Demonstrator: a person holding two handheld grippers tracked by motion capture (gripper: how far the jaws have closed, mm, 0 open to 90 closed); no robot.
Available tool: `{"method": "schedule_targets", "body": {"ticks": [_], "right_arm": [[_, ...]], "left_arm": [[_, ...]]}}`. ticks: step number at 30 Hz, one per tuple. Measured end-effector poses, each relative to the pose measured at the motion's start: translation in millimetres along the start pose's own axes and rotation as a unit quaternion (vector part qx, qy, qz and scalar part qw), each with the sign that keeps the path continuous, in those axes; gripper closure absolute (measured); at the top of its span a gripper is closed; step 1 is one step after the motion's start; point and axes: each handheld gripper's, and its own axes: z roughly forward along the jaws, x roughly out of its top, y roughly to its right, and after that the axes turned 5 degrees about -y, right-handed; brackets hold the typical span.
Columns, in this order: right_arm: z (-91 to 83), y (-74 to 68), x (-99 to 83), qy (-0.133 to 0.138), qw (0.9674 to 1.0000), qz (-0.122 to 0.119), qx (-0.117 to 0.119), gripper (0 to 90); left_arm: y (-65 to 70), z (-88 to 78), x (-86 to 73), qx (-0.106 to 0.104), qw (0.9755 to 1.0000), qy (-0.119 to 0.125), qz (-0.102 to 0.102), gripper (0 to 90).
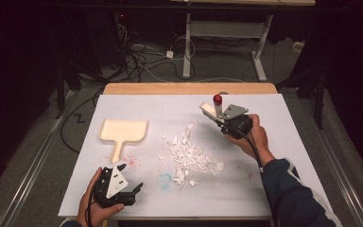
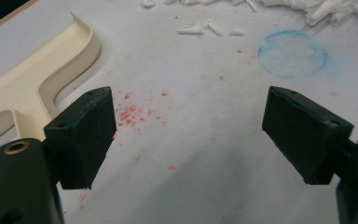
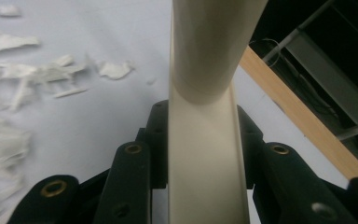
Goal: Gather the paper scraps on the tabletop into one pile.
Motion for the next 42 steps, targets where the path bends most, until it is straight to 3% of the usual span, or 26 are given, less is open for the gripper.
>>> {"method": "schedule_targets", "body": {"ticks": [4, 7, 9, 10, 11, 14, 16, 17, 19, 20, 21, 22, 23, 24, 26, 28, 31, 33, 35, 42], "right_arm": [[30.7, -3.0, 10.8, -0.007, 1.0, 0.001, 0.0, 68.0], [40.2, -7.4, 15.9, -0.012, 0.9999, -0.006, 0.005, 68.0], [50.6, -17.2, 22.9, -0.007, 0.9995, -0.008, 0.03, 68.0], [52.7, -22.1, 25.2, -0.009, 0.9993, -0.017, 0.031, 68.0], [52.7, -22.1, 25.2, -0.009, 0.9993, -0.017, 0.031, 68.0], [51.7, -37.5, 27.8, 0.008, 0.9962, -0.053, 0.069, 67.9], [49.5, -40.5, 27.0, 0.019, 0.9949, -0.057, 0.082, 67.8], [42.0, -45.8, 24.2, 0.032, 0.9902, -0.072, 0.116, 67.8], [39.0, -47.7, 23.1, 0.035, 0.9888, -0.082, 0.12, 67.8], [35.2, -50.6, 21.0, 0.039, 0.986, -0.094, 0.133, 67.8], [26.6, -55.5, 16.2, 0.048, 0.9806, -0.11, 0.155, 67.7], [26.6, -55.5, 16.2, 0.048, 0.9806, -0.11, 0.155, 67.7], [17.0, -59.0, 10.4, 0.058, 0.975, -0.117, 0.18, 67.7], [17.0, -59.0, 10.4, 0.058, 0.975, -0.117, 0.18, 67.7], [6.2, -62.2, 4.7, 0.067, 0.9698, -0.127, 0.197, 67.7], [-4.5, -64.1, 1.2, 0.071, 0.967, -0.139, 0.201, 67.9], [-16.9, -61.1, 1.3, 0.085, 0.9667, -0.131, 0.203, 68.0], [-22.4, -55.6, 6.8, 0.091, 0.9705, -0.127, 0.184, 68.0], [-22.3, -53.2, 9.2, 0.092, 0.9714, -0.124, 0.18, 68.0], [3.0, -44.8, 33.5, 0.086, 0.9786, -0.118, 0.146, 68.0]], "left_arm": [[0.0, 0.4, -0.3, -0.002, 1.0, 0.001, 0.0, 16.8], [-0.3, 1.0, -0.7, -0.003, 1.0, 0.0, -0.001, 16.8], [-0.6, 1.4, -1.2, -0.005, 1.0, -0.001, -0.002, 16.8], [-0.6, 1.4, -1.2, -0.005, 1.0, -0.001, -0.002, 16.8], [-0.5, 1.4, -1.4, -0.005, 1.0, -0.002, -0.002, 16.8], [-0.6, 0.5, -2.3, -0.004, 1.0, 0.001, -0.004, 16.8], [-0.5, -0.2, -2.7, -0.004, 1.0, 0.001, -0.005, 16.8], [-0.4, -0.6, -2.8, -0.003, 1.0, 0.001, -0.005, 16.8], [-0.2, -1.4, -2.9, -0.002, 1.0, 0.002, -0.004, 16.8], [0.1, -1.8, -3.0, -0.003, 1.0, 0.002, -0.004, 16.8], [0.3, -2.1, -2.9, -0.002, 1.0, 0.002, -0.004, 16.8], [0.4, -2.3, -2.7, -0.002, 1.0, 0.002, -0.003, 16.8], [0.6, -2.7, -2.6, -0.002, 1.0, 0.002, -0.003, 16.8], [0.7, -3.2, -2.6, -0.002, 1.0, 0.003, -0.002, 16.8], [0.8, -3.7, -2.5, -0.002, 1.0, 0.003, -0.003, 16.8], [1.0, -3.4, -2.1, -0.002, 1.0, 0.003, -0.002, 16.8], [1.3, -3.2, -1.4, -0.002, 1.0, 0.004, -0.002, 16.8], [1.4, -2.9, -0.8, -0.002, 1.0, 0.004, -0.001, 16.8], [1.3, -2.3, -0.4, -0.003, 1.0, 0.004, -0.002, 16.8], [0.0, 0.8, 0.0, -0.009, 1.0, 0.002, 0.0, 16.8]]}}
